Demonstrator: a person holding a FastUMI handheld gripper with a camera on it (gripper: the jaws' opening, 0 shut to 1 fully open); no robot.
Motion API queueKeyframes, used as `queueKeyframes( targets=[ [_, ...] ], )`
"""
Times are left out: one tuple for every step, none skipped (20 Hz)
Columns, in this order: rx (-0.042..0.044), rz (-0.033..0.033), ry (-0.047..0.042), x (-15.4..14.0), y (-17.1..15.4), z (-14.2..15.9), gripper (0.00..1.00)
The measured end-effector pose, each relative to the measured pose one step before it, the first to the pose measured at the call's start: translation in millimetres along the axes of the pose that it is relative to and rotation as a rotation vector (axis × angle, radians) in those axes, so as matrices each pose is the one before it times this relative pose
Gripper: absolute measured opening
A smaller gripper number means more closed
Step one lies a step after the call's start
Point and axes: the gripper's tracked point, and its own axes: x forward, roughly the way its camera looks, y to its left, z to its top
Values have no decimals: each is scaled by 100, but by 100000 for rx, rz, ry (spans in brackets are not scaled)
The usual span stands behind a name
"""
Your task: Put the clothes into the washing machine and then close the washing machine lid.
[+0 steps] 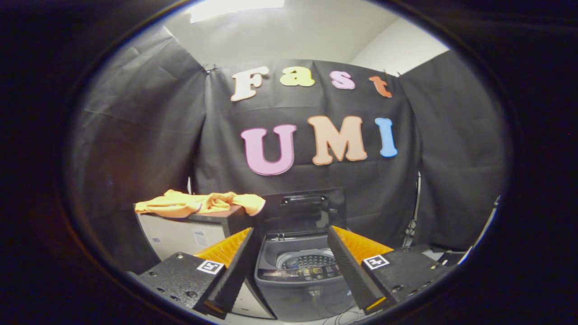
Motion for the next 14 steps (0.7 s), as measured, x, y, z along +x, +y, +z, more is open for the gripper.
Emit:
queueKeyframes(
  targets=[
    [-1652, 341, 1275, 781, 1125, 731, 97],
    [-1335, 593, 2041, 788, 1281, 478, 97],
    [-369, 2230, 68, 761, 1600, 1002, 97],
    [-162, 2754, 114, 1068, 1894, 994, 97],
    [-490, 2280, 495, 1043, 1641, 846, 97],
    [-441, 739, 1156, 1221, 1290, 763, 97],
    [-972, 268, 2212, 1389, 1383, 635, 97],
    [-274, 2155, 1124, 1271, 1743, 427, 98],
    [937, 2594, 1420, 1416, 1723, 313, 98],
    [1553, 1992, 1314, 1788, 1737, 398, 98],
    [1601, 989, 2497, 1783, 1421, 133, 98],
    [1237, 919, 3020, 1654, 1447, -116, 98],
    [657, 1615, 3758, 1870, 1585, -93, 99],
    [-418, 502, 2825, 1887, 1212, -92, 99]
  ],
)
